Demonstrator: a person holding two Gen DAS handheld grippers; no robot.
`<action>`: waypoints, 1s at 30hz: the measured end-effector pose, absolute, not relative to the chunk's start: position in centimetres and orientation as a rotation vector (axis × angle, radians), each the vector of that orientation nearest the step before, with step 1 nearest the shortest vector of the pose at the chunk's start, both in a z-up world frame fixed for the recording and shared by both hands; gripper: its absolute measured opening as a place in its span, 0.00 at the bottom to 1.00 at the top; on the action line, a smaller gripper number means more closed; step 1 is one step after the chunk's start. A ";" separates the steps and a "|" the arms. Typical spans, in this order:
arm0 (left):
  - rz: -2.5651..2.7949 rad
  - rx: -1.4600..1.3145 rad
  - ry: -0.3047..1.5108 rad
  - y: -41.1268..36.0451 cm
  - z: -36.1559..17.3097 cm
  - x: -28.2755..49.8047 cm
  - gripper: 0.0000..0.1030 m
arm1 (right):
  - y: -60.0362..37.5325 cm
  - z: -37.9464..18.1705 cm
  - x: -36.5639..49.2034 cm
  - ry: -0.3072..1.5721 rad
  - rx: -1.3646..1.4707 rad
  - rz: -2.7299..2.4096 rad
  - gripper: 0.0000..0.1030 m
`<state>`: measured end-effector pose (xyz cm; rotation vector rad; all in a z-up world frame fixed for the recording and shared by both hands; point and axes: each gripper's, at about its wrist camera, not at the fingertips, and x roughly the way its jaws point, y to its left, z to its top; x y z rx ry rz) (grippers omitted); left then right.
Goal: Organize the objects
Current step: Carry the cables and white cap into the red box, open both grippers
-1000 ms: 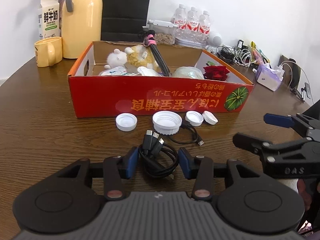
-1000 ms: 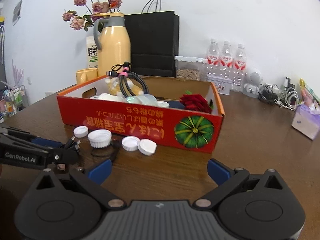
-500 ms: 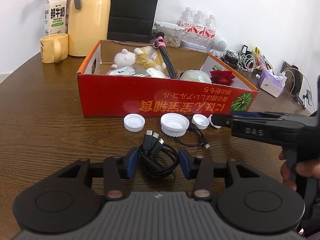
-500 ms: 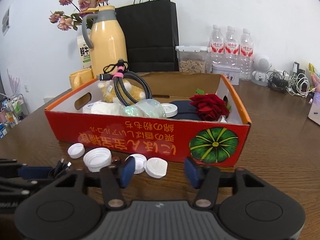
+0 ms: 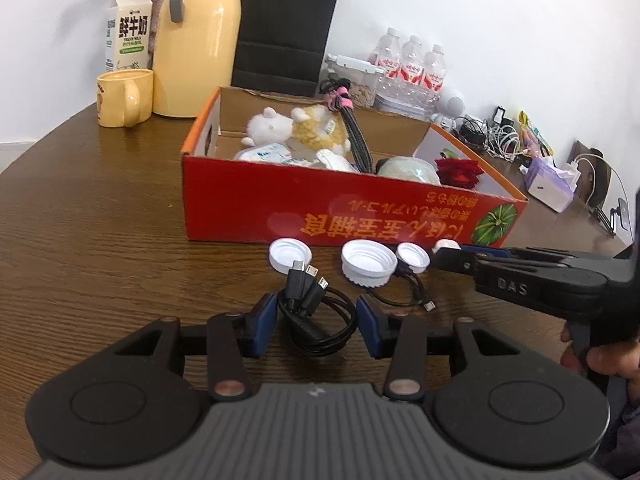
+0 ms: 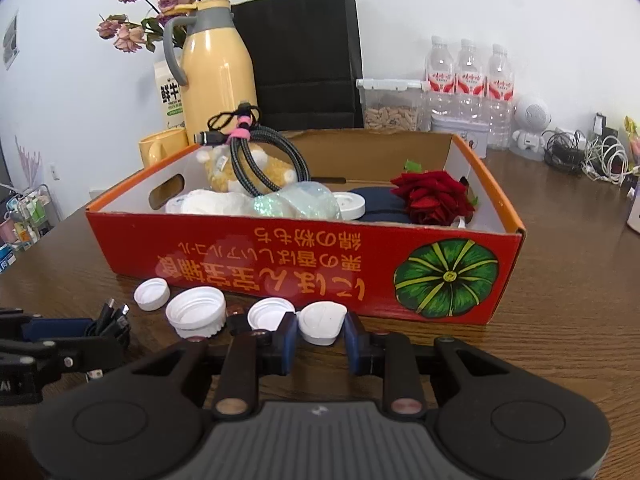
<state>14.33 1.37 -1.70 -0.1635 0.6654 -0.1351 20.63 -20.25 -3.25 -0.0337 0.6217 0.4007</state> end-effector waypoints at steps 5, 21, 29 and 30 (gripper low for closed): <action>-0.114 -0.165 0.629 2.2 -0.8 14.4 0.43 | -20.3 -2.3 19.4 0.572 -0.050 0.429 0.23; -0.030 -0.135 0.417 3.5 5.1 18.2 0.43 | -20.2 3.8 21.1 0.323 -0.093 0.421 0.23; 0.016 -0.161 0.422 3.2 5.1 24.1 0.43 | -18.9 3.4 27.6 0.355 -0.102 0.337 0.23; 0.013 -0.169 0.430 3.2 4.9 24.9 0.43 | -18.9 3.2 28.5 0.366 -0.093 0.327 0.23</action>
